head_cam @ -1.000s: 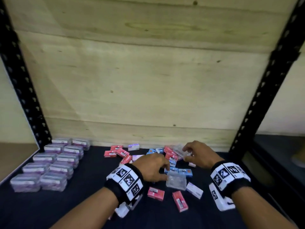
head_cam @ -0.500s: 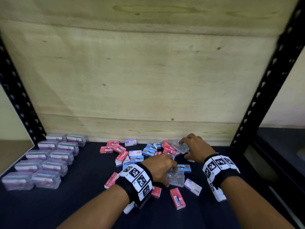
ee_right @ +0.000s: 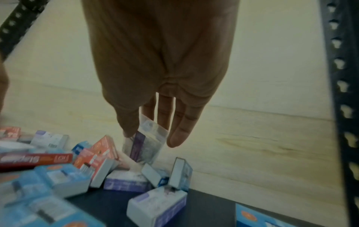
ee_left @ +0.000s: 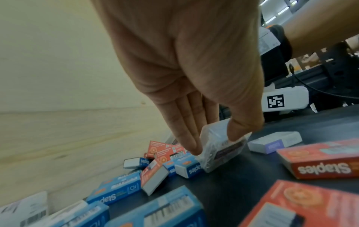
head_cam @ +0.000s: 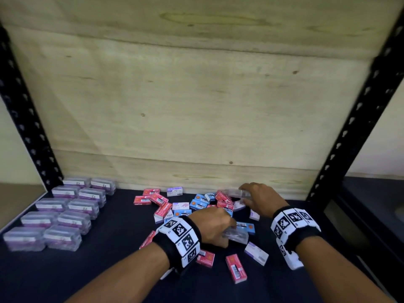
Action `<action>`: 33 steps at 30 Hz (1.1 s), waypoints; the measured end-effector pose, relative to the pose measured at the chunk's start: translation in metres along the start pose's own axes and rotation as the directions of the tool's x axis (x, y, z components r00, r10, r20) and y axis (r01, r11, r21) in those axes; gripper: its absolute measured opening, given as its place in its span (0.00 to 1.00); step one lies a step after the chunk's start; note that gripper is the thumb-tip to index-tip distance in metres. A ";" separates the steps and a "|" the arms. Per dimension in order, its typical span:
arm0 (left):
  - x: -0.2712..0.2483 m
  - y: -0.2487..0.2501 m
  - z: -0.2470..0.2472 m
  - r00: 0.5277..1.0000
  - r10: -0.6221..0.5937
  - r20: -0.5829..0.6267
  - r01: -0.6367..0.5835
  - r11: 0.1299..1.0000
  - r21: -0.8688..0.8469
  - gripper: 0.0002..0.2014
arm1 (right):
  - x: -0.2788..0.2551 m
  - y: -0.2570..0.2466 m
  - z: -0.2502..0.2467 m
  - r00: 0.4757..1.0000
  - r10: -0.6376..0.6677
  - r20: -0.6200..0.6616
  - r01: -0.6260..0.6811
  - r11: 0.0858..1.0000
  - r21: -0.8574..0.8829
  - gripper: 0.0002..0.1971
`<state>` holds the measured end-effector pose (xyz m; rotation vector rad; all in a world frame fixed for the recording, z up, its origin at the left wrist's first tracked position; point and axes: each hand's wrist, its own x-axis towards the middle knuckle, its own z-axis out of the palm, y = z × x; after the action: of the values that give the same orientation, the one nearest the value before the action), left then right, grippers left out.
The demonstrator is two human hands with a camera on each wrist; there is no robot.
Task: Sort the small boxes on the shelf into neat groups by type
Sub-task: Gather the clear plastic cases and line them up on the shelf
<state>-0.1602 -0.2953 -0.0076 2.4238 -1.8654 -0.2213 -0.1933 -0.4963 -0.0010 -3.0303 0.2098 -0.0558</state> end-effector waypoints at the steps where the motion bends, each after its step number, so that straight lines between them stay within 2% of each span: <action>1: -0.002 0.000 -0.001 1.000 -0.005 -0.019 0.005 1.000 -0.025 0.07 | -0.001 0.002 -0.004 1.000 0.020 0.007 -0.020 0.999 0.030 0.20; 3: -0.005 -0.003 -0.004 0.998 -0.032 -0.051 0.027 0.996 -0.087 0.05 | -0.003 0.007 -0.014 0.997 0.071 0.023 -0.073 0.991 0.112 0.19; 6: -0.014 -0.011 -0.014 0.993 -0.094 -0.071 0.082 0.984 -0.156 0.09 | -0.006 0.012 -0.025 0.994 0.098 0.053 -0.107 0.965 0.238 0.19; 9: -0.029 -0.022 -0.028 0.984 -0.164 -0.075 0.143 0.962 -0.232 0.17 | -0.006 0.011 -0.031 0.993 0.091 0.075 -0.110 0.949 0.296 0.18; 15: -0.074 -0.050 -0.047 0.945 -0.311 -0.099 0.277 0.926 -0.258 0.20 | -0.001 -0.012 -0.037 0.995 0.026 0.099 -0.065 0.908 0.413 0.11; 21: -0.137 -0.072 -0.058 0.897 -0.435 -0.072 0.407 0.879 -0.247 0.19 | 0.007 -0.067 -0.038 0.987 -0.069 0.148 -0.014 0.866 0.499 0.07; 25: -0.186 -0.088 -0.058 0.868 -0.494 -0.046 0.469 0.848 -0.244 0.18 | 0.012 -0.117 -0.032 0.974 -0.151 0.168 0.052 0.873 0.485 0.08; 29: -0.236 -0.101 -0.057 0.825 -0.565 -0.013 0.543 0.799 -0.257 0.16 | 0.014 -0.171 -0.020 0.947 -0.245 0.208 0.111 0.857 0.503 0.12; 33: -0.283 -0.109 -0.049 0.769 -0.638 0.040 0.626 0.739 -0.248 0.14 | 0.012 -0.222 -0.003 0.901 -0.348 0.259 0.196 0.859 0.472 0.10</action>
<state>-0.1196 0.0043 0.0441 2.7399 -0.8435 -0.3988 -0.1518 -0.2800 0.0261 -2.5380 -0.2415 0.3458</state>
